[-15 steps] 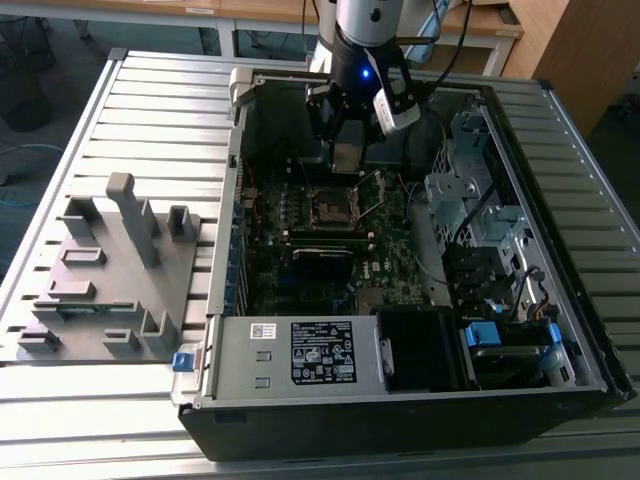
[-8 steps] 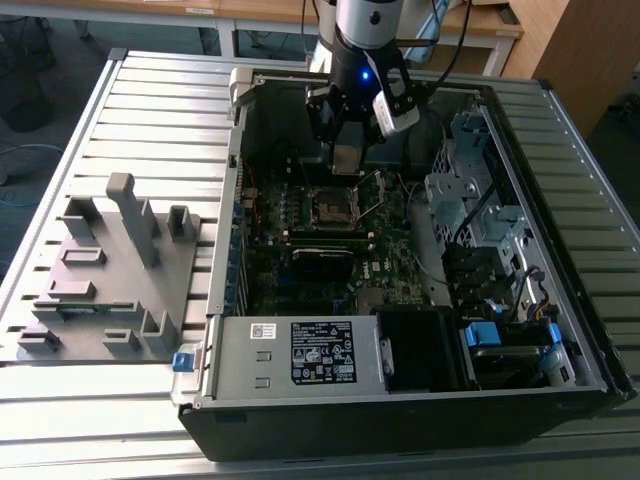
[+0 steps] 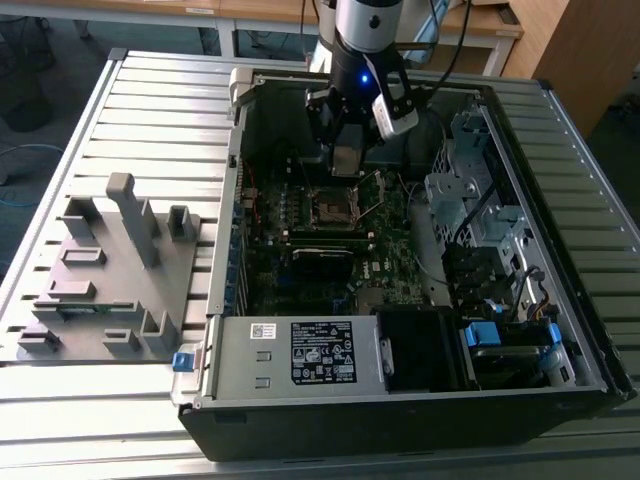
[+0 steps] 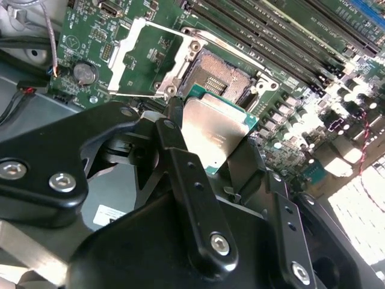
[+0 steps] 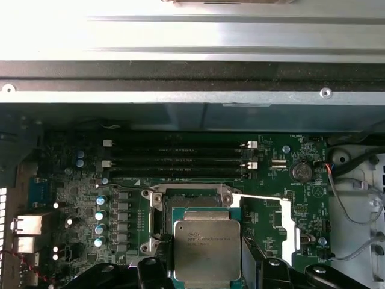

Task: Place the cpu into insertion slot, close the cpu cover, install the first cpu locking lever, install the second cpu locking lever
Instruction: 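Place the cpu into insertion slot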

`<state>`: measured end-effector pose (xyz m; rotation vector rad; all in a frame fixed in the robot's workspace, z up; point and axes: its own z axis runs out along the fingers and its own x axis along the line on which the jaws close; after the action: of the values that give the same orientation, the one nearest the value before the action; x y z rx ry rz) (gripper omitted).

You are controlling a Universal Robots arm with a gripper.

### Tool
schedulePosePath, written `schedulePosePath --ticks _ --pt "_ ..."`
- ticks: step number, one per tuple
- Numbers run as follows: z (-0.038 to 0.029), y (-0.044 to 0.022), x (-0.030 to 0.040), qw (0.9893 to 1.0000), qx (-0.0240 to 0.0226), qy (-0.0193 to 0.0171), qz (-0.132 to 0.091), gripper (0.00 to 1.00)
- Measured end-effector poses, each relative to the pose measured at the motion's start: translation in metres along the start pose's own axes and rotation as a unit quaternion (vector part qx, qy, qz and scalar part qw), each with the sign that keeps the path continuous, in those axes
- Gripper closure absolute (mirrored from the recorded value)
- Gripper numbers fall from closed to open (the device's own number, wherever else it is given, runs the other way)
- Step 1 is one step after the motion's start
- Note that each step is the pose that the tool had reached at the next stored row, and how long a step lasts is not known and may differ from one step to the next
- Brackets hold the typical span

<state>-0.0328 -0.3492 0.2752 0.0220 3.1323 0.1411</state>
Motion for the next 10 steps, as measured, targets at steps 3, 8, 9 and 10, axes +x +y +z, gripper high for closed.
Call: schedulePosePath --ticks 3,8,9,10 --pt "0.0033 -0.0003 0.0009 1.0000 0.0000 -0.0001 0.000 0.46" --pt "0.0084 -0.0008 0.0027 1.0000 0.0000 -0.0004 0.000 0.46" --pt "0.0095 -0.0009 0.0031 1.0000 0.0001 -0.0004 0.000 0.46" --pt "0.0107 -0.0010 0.0037 1.0000 0.0000 -0.0005 0.000 0.46"
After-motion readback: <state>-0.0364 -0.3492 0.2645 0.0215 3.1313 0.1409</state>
